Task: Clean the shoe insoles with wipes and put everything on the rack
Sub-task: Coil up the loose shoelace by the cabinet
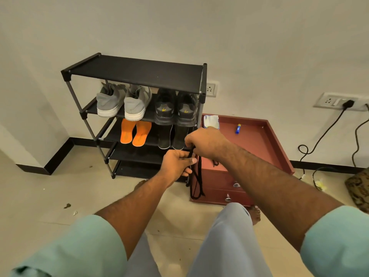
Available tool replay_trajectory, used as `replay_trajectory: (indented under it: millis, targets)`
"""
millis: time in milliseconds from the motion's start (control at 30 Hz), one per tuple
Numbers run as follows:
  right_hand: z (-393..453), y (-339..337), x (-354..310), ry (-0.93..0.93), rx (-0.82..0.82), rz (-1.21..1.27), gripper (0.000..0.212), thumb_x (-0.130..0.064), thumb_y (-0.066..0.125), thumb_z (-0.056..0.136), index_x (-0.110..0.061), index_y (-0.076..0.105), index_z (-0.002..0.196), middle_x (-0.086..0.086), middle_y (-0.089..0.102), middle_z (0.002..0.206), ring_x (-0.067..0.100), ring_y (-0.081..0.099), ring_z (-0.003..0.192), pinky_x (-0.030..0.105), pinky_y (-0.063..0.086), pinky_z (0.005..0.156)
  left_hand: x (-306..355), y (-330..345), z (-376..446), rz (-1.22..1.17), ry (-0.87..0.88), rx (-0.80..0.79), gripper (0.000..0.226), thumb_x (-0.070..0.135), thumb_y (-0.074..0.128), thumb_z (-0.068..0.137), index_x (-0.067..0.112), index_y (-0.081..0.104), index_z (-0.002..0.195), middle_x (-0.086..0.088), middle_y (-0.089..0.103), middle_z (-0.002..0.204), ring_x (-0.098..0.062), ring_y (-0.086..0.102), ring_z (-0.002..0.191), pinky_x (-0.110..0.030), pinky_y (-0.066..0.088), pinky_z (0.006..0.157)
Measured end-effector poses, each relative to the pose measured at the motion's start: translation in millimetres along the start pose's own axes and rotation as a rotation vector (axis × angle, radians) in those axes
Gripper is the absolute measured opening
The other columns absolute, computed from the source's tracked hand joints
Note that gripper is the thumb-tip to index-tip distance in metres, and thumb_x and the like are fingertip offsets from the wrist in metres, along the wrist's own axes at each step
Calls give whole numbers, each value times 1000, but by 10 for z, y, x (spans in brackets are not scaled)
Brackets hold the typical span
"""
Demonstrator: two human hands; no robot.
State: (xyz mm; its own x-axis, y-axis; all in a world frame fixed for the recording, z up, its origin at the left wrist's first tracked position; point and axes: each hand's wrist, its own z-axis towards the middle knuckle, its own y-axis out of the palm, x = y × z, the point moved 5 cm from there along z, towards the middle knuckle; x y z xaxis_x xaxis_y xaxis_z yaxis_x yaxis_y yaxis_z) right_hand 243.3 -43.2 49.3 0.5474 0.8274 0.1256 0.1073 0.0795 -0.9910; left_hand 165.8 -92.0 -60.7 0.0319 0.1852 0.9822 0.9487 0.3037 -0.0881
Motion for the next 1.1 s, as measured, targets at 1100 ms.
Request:
replay_trajectory:
  millis: [1100]
  targets:
    - [46,-602,224,8,91,579,17,-11,74,78,-16,72,94,-8,66,88,0,60,80,10,42,65,-17,30,-16,-48,54,-3,15,10,69,91,13,69,106,-7,74,80,-21,70,66,-27,56,53]
